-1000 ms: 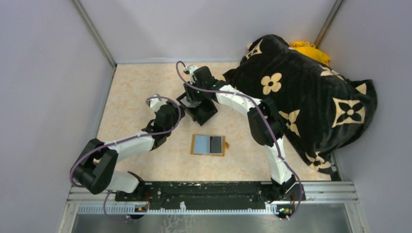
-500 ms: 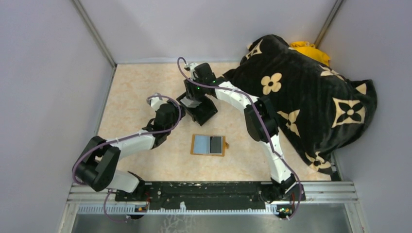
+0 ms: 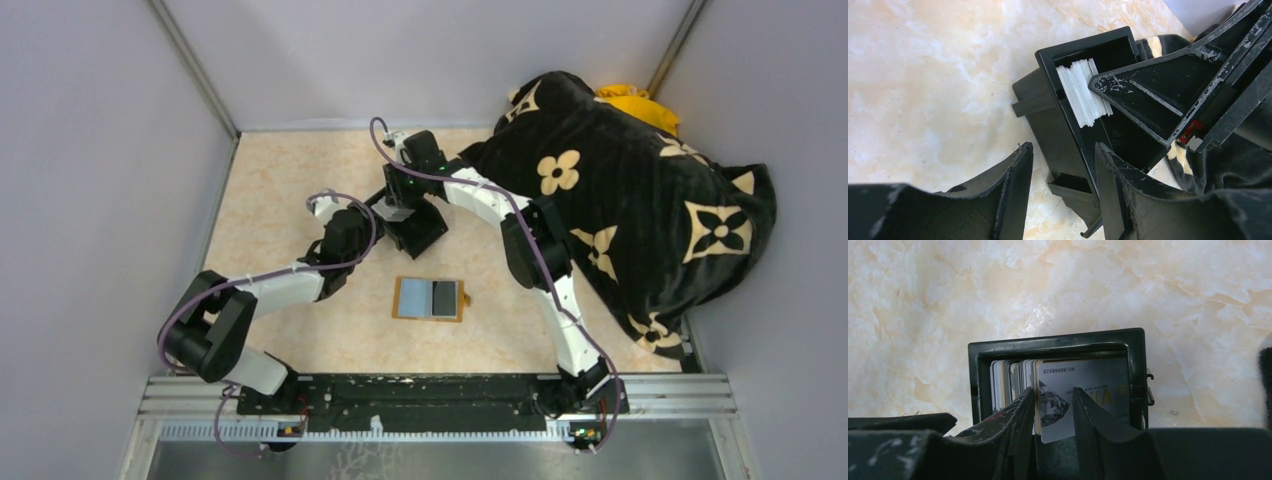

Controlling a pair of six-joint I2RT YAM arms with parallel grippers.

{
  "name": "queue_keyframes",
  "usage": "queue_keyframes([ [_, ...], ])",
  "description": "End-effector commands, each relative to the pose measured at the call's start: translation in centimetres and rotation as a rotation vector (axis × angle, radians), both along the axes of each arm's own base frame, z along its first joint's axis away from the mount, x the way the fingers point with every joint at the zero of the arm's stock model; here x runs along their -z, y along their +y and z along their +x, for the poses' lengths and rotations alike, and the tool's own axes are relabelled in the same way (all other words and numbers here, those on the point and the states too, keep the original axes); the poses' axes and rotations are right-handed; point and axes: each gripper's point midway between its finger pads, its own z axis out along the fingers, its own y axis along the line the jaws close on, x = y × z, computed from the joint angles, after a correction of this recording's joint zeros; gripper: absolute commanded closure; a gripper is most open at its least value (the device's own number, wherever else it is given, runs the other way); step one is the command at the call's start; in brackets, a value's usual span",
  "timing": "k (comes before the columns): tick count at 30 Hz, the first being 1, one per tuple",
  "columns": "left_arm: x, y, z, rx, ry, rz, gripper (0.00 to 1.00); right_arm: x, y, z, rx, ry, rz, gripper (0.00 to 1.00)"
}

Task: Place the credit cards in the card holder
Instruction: Pick up the credit card from the storage box.

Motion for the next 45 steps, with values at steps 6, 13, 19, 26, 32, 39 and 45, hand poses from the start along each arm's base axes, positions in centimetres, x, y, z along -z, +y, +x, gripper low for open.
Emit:
queue_keyframes([
  [6,-1.0,-0.9,1.4,0.018,-0.026,-0.037,0.45,-1.6,1.1,-0.7,-0.024,0.017,0.093,0.75],
  [13,-0.9,-0.9,1.9,0.021,-0.023,-0.040,0.45,-3.2,1.7,-1.5,-0.036,0.001,0.111,0.75],
  [19,-1.2,-0.7,2.1,0.017,-0.029,-0.040,0.45,-4.6,1.9,-1.8,-0.035,-0.016,0.122,0.77],
  [26,-1.3,-0.6,2.0,0.017,-0.028,-0.043,0.45,-5.8,1.7,-2.0,-0.029,-0.035,0.129,0.80],
  [32,-1.6,-0.7,2.1,0.022,-0.032,-0.048,0.45,-6.3,1.6,-2.2,-0.032,-0.038,0.131,0.80],
  [39,-1.7,-0.7,2.0,0.023,-0.031,-0.049,0.45,-6.0,1.8,-2.5,-0.037,-0.028,0.132,0.79],
  [45,-1.5,-0.6,1.9,0.021,-0.027,-0.052,0.45,-5.6,1.8,-2.6,-0.036,-0.018,0.131,0.77],
])
